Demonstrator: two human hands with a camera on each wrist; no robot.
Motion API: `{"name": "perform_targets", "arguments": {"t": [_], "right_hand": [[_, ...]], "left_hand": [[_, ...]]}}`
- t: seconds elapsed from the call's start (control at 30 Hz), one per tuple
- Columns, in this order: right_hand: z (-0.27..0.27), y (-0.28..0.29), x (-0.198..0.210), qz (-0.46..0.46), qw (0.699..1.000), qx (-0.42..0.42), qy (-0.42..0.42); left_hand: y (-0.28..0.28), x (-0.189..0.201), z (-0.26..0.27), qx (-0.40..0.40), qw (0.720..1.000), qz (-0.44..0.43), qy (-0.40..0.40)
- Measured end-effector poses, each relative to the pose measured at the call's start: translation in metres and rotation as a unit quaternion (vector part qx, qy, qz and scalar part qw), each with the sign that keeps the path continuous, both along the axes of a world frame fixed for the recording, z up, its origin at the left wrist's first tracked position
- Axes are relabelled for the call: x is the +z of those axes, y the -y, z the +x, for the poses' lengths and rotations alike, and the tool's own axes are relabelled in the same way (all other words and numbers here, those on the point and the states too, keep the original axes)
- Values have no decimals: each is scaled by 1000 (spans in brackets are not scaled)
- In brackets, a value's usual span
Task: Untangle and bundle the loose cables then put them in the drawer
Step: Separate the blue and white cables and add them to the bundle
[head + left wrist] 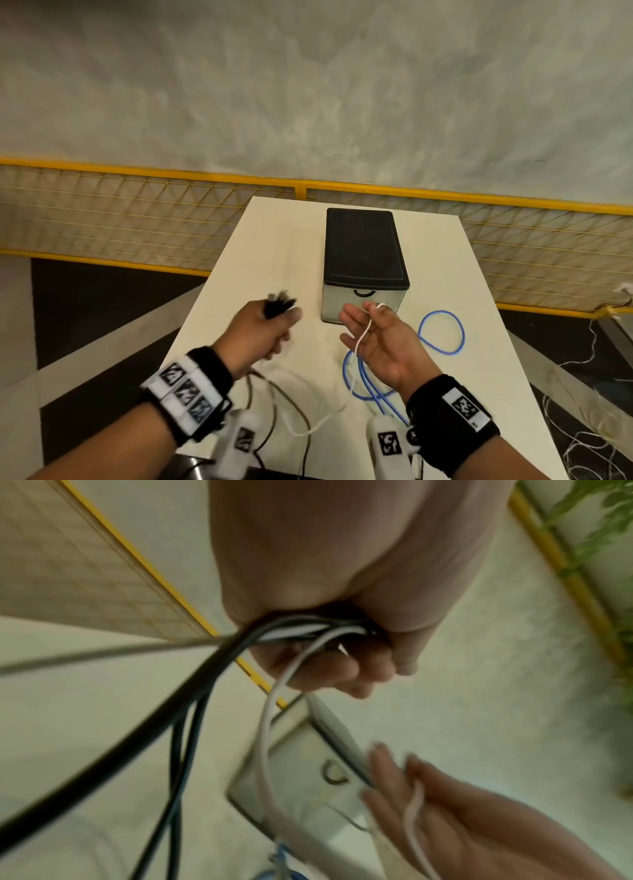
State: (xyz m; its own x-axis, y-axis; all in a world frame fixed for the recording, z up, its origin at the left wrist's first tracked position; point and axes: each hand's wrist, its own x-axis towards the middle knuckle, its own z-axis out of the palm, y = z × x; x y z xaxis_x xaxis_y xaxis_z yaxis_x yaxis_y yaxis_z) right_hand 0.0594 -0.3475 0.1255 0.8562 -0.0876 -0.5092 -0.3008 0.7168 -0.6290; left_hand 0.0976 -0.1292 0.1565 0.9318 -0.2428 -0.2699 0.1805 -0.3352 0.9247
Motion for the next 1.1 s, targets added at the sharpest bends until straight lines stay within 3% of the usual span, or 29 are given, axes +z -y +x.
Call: {"name": "perform_targets", "arguments": {"t": [0.13,0.27,0.4,0.53,0.67,0.83,0.93,1.0,1.1], "right_hand": [[-1,-20,6,30,999,21,28],[-6,-19,6,58,998,-15,24],[-8,-12,-2,60,998,-3,-9],[0,8,-7,86,995,-49,-30],[10,27,-8,82,992,-80,-54],[6,18,-15,12,998,-34,-60],[0,11,-19,-1,998,-22,-56],[-3,2,-23,-13,998,-9,-64],[-8,-16,-28,-28,998,19,-62]], "left_hand": [[73,-8,-3,-110,991,-7,76],[91,-21,-5,-112,989,-11,94],[80,-28,-4,-182,980,-6,85],[45,-36,-8,-278,958,54,35],[-1,-52,-23,-381,916,117,-35],[-30,-55,-20,-329,934,130,-58],[-8,-41,-10,-134,988,77,30],[16,-28,0,-41,995,39,87],[54,-23,2,-148,978,85,119]]}}
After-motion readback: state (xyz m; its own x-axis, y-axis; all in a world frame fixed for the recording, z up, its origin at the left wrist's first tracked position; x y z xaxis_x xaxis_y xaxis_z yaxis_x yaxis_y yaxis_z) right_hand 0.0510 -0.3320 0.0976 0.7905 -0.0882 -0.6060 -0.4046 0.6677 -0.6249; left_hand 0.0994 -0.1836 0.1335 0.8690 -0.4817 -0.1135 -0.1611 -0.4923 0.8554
